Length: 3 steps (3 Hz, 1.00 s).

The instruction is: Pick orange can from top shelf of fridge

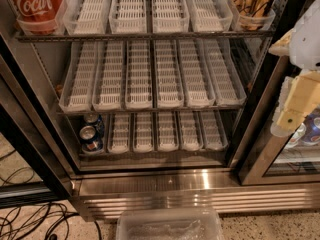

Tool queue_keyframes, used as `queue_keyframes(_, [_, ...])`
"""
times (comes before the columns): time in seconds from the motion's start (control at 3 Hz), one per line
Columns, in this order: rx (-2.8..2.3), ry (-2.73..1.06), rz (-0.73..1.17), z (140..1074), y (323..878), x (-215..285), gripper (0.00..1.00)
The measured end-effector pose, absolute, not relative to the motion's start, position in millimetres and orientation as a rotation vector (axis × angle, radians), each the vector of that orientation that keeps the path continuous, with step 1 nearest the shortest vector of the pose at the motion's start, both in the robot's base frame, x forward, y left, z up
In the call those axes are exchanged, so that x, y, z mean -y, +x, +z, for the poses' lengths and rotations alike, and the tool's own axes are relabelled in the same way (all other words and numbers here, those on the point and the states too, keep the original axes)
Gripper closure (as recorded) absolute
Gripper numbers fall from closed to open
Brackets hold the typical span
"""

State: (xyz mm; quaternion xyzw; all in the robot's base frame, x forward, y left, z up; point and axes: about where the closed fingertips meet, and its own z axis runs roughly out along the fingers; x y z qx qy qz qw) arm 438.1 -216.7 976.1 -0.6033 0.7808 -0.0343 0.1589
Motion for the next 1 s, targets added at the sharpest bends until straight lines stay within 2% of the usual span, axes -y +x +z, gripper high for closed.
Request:
queue_keyframes(0.67, [-2.221, -1.625, -0.081, 976.4, 444.3, 214.0, 0.0])
queue_keyframes(1.0, [-2.201, -1.418, -0.059, 978.4, 451.6, 211.9, 0.0])
